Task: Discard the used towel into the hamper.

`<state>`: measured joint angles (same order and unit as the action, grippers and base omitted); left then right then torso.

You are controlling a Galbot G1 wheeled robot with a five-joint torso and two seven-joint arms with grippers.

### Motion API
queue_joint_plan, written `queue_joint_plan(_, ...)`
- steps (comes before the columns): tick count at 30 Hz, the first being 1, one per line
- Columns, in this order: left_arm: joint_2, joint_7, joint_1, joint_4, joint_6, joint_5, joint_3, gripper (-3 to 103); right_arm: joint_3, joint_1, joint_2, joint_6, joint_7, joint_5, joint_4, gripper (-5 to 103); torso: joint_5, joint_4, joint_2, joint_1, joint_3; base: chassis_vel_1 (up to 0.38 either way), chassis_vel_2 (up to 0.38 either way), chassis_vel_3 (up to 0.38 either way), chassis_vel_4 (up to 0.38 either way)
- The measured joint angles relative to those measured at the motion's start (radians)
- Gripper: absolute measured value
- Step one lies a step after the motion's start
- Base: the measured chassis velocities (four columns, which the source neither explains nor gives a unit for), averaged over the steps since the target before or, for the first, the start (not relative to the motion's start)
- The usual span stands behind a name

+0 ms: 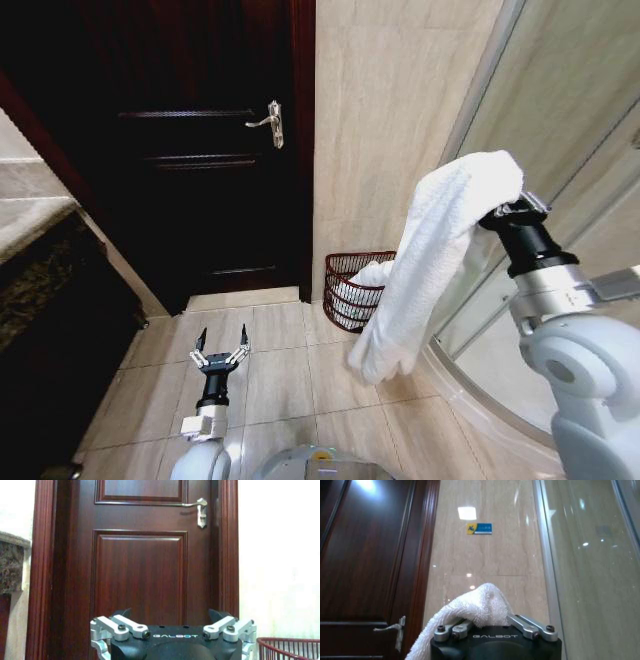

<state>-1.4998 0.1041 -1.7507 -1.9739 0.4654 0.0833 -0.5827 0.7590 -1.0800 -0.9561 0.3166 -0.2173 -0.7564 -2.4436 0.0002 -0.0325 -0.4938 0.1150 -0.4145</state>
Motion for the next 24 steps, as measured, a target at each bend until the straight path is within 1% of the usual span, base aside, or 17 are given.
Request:
queue_joint_plan(7, 0.003, -0.002, 0.004, 0.004, -0.003, -0.002, -0.002, 100, -0.003, 0.042, 0.028, -0.001, -0.009, -0.012, 0.014, 8, -0.0002, -0.0001, -0.028, 0.012, -0.016, 0.000, 0.000, 0.000, 0.000)
queue_joint_plan(12, -0.001, -0.002, 0.001, 0.005, 0.001, -0.005, 0.003, 100, 0.005, 0.046, 0.043, 0.000, -0.010, -0.022, 0.022, 8, -0.0002, 0.0000, -0.052, 0.021, -0.031, 0.000, 0.000, 0.000, 0.000)
queue_joint_plan(17, -0.005, -0.002, 0.007, 0.009, 0.001, -0.016, 0.013, 100, 0.005, 0.046, 0.058, 0.000, -0.011, -0.030, 0.023, 8, -0.0002, 0.0000, -0.068, 0.027, -0.040, 0.000, 0.000, 0.000, 0.000)
queue_joint_plan(23, -0.012, -0.005, 0.016, 0.009, -0.004, -0.036, 0.021, 100, 0.038, 0.044, 0.075, -0.001, -0.008, -0.055, 0.021, 8, 0.0000, 0.0000, -0.099, 0.040, -0.059, 0.000, 0.000, 0.000, 0.000)
queue_joint_plan(24, -0.012, -0.005, 0.016, 0.009, -0.004, -0.036, 0.021, 100, 0.038, 0.044, 0.075, -0.001, -0.008, -0.055, 0.021, 8, 0.0000, 0.0000, -0.099, 0.040, -0.059, 0.000, 0.000, 0.000, 0.000)
